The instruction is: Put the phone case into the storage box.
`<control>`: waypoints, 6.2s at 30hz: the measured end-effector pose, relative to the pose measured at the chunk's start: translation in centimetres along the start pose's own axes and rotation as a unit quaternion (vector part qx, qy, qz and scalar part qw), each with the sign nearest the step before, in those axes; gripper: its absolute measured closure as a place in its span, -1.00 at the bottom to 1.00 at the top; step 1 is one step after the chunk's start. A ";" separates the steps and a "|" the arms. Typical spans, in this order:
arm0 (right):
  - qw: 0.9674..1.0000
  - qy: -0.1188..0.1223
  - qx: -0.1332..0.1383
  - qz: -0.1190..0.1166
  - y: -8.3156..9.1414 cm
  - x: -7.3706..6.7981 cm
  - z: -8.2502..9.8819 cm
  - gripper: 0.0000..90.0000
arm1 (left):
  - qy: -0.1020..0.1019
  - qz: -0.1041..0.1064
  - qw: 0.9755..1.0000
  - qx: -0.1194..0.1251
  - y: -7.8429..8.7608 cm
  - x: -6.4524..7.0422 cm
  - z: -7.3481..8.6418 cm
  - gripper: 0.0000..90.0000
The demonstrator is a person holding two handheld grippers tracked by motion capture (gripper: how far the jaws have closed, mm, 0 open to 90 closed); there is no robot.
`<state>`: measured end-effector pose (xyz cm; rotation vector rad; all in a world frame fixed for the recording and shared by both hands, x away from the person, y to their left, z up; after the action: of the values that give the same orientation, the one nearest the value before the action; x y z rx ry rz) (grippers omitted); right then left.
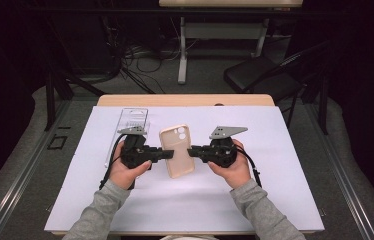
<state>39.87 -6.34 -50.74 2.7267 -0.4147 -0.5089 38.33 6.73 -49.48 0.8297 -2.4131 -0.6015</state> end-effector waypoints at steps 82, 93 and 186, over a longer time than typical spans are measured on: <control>0.995 -0.033 0.008 0.097 1.6 3.2 0.6 0.85 | -0.029 -0.123 0.991 0.049 -0.4 -4.1 -1.0 -0.13; 0.994 -0.035 0.016 0.103 1.4 3.2 0.7 0.85 | -0.049 -0.151 0.987 0.036 0.4 -4.3 -1.2 -0.13; 0.995 -0.011 -0.009 0.101 -2.8 0.0 2.8 0.85 | -0.140 -0.250 0.957 0.033 1.7 -2.6 -1.4 0.51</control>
<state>39.42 -4.56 -54.25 2.6267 -0.6794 -0.4841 40.24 9.32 -48.34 1.4958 -2.4826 -0.8796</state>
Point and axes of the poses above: each handheld gripper's, and its own axes: y roughly backward along the jaws, z roughly out of its underside, x roughly to its right, the point moved 9 cm from there along -y, roughly forward along the jaws, and after that the axes turned 12 degrees about -z, right-handed, at the moved point
